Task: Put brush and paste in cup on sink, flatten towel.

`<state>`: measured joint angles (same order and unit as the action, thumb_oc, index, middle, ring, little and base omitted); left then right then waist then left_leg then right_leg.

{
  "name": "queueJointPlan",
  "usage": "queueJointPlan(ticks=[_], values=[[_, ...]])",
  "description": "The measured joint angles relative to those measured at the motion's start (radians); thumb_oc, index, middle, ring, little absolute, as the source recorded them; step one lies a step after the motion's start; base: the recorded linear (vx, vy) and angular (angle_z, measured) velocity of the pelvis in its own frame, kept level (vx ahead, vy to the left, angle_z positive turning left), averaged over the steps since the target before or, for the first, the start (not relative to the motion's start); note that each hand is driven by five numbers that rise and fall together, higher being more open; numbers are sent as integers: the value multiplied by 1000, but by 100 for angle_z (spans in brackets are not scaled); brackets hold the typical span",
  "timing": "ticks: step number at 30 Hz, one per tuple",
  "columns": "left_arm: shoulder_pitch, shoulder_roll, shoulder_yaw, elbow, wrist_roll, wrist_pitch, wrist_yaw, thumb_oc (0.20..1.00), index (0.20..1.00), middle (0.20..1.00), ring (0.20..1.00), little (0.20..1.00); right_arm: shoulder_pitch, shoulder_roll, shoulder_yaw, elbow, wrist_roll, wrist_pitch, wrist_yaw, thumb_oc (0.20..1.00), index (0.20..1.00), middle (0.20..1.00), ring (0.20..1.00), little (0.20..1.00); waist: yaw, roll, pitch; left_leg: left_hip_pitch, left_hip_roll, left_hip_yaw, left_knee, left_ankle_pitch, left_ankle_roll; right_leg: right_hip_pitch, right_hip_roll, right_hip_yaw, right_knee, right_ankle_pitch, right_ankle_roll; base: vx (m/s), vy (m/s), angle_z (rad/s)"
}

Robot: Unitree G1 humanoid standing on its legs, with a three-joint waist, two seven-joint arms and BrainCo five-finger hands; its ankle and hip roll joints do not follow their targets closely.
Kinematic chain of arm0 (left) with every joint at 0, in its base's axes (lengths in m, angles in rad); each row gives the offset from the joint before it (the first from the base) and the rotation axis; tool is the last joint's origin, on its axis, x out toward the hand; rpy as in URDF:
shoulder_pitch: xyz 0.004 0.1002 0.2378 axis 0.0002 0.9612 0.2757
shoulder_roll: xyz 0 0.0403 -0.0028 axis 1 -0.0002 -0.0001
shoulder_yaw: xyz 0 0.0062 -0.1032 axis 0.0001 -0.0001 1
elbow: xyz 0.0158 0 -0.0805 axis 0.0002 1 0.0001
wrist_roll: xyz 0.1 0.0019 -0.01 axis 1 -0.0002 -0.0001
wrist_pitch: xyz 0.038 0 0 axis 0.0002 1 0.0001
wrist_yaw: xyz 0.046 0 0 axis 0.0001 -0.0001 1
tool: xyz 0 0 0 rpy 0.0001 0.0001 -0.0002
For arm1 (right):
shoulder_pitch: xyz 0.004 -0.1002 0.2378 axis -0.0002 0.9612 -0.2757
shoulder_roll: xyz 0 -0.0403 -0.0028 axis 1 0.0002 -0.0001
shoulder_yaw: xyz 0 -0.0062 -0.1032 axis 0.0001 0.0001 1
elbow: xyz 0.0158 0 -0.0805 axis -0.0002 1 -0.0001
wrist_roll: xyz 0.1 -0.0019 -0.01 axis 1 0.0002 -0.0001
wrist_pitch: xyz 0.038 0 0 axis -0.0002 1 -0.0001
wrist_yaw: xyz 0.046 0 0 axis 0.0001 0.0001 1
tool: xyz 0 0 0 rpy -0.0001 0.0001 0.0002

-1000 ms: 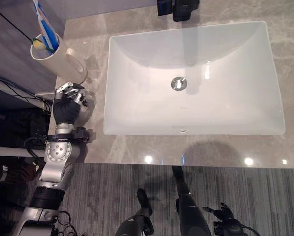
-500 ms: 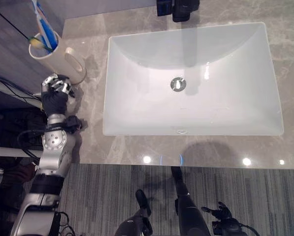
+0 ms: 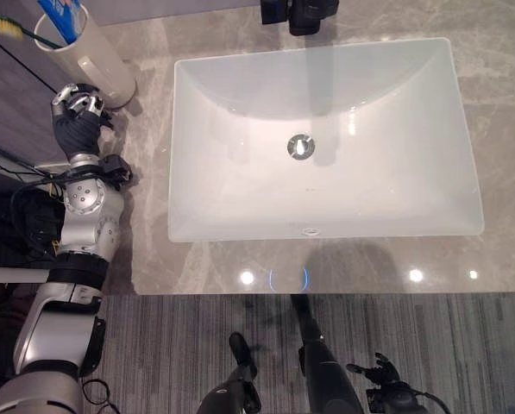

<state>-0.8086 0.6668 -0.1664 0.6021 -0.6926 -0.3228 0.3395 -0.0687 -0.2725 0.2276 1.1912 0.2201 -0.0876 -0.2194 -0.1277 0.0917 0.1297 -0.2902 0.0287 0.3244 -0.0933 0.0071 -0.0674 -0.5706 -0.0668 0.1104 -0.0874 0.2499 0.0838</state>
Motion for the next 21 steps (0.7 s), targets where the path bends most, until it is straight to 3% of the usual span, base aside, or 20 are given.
queueJointPlan(ticks=[11,21], values=[[25,7,37,-43,7,0,11,200,200,200,200,200,-13,2,0,0,0,0,-18,1000,1000,1000,1000,1000,2,-2,1,-10,2,1,0,0,0,-10,2,1,0,0,0,12,-2,0],[29,35,84,-15,37,1,83,200,200,200,200,200,-22,2,1,-3,0,-4,-19,1000,1000,1000,1000,1000,4,-2,12,-11,11,0,-4,0,-1,-11,4,-2,0,-2,-3,3,0,0]])
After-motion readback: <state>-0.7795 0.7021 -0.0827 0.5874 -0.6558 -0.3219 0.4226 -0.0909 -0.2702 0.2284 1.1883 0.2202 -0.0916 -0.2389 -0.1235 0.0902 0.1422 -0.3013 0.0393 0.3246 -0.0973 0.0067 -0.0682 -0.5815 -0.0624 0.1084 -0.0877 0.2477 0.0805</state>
